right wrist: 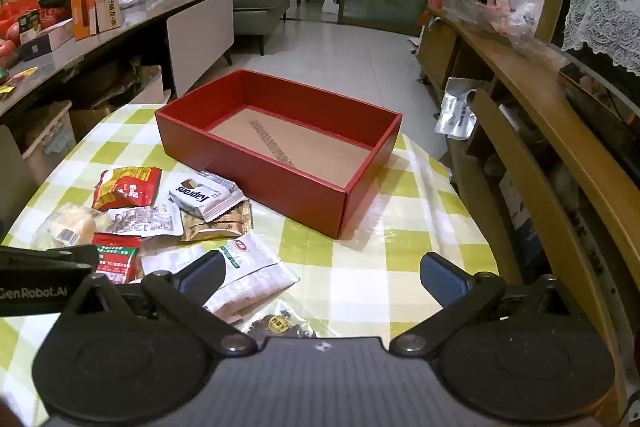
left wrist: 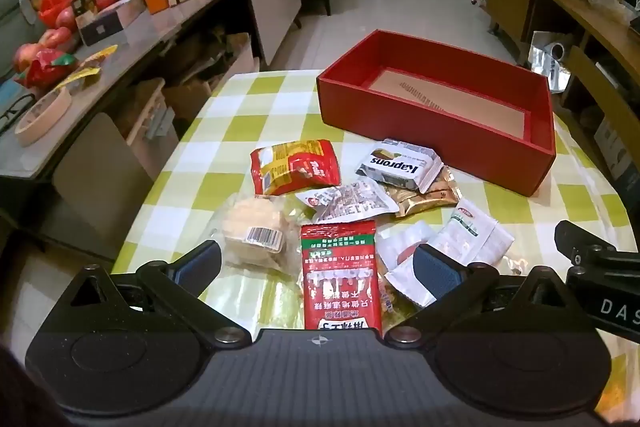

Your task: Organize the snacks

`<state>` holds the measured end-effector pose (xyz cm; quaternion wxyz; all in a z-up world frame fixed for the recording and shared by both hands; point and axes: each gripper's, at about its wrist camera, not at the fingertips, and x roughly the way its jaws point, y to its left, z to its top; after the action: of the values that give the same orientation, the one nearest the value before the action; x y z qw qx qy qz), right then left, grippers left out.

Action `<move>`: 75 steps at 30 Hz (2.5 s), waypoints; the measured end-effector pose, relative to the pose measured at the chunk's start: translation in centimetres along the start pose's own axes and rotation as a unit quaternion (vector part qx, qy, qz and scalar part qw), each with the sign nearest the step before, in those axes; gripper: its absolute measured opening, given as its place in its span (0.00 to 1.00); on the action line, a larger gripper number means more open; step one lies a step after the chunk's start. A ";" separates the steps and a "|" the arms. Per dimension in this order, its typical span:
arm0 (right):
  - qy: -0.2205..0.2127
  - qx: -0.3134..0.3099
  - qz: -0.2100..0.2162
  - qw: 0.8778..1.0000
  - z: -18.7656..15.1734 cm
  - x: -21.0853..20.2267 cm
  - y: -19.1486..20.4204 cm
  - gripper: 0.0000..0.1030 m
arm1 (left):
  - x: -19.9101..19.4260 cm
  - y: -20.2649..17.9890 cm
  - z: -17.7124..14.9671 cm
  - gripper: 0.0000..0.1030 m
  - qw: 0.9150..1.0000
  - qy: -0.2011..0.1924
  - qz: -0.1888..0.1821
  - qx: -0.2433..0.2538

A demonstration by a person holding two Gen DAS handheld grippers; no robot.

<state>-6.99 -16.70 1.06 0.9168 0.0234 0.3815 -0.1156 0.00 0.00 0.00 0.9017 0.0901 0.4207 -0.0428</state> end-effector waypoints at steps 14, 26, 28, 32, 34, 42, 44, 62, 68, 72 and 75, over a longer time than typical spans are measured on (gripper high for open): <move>0.006 0.000 0.000 1.000 0.0 0.2 0.2 1.00 | 0.9 0.1 -0.5 0.99 1.000 0.017 0.007 0.000; 0.009 -0.001 0.004 1.000 -0.1 0.2 0.2 1.00 | 1.2 0.1 -0.7 0.99 1.000 0.031 0.007 0.001; 0.010 -0.002 0.005 1.000 -0.1 0.2 0.3 1.00 | 1.3 0.1 -0.7 0.99 0.999 0.033 0.007 0.003; 0.012 -0.002 0.005 1.000 -0.2 0.2 0.2 1.00 | 1.4 0.2 -0.7 0.99 0.999 0.035 0.007 0.002; 0.013 -0.002 0.005 1.000 -0.2 0.3 0.2 1.00 | 1.4 0.2 -0.7 0.99 0.999 0.035 0.008 0.001; 0.017 -0.004 0.007 1.000 -0.2 0.5 0.3 1.00 | 1.4 0.2 -0.7 0.99 0.999 0.038 0.007 0.003; 0.017 -0.004 0.007 1.000 -0.2 0.5 0.3 1.00 | 1.4 0.2 -0.7 0.99 0.999 0.038 0.007 0.004; 0.021 -0.005 0.007 1.000 -0.3 0.6 0.5 1.00 | 1.4 0.3 -0.9 0.99 0.999 0.038 0.006 0.005; 0.022 -0.004 0.007 1.000 -0.3 0.7 0.5 1.00 | 1.4 0.3 -1.0 0.99 0.999 0.038 0.007 0.005; 0.023 -0.005 0.006 1.000 -0.3 0.8 0.6 1.00 | 1.5 0.2 -0.9 0.99 0.999 0.040 0.008 0.006; 0.024 -0.005 0.007 1.000 -0.4 0.8 0.7 1.00 | 1.5 0.2 -0.9 0.99 0.999 0.040 0.007 0.006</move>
<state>-6.56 -16.14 0.16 0.9082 0.0239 0.4040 -0.1066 0.31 0.37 -1.72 0.8838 0.1003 0.4556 -0.0350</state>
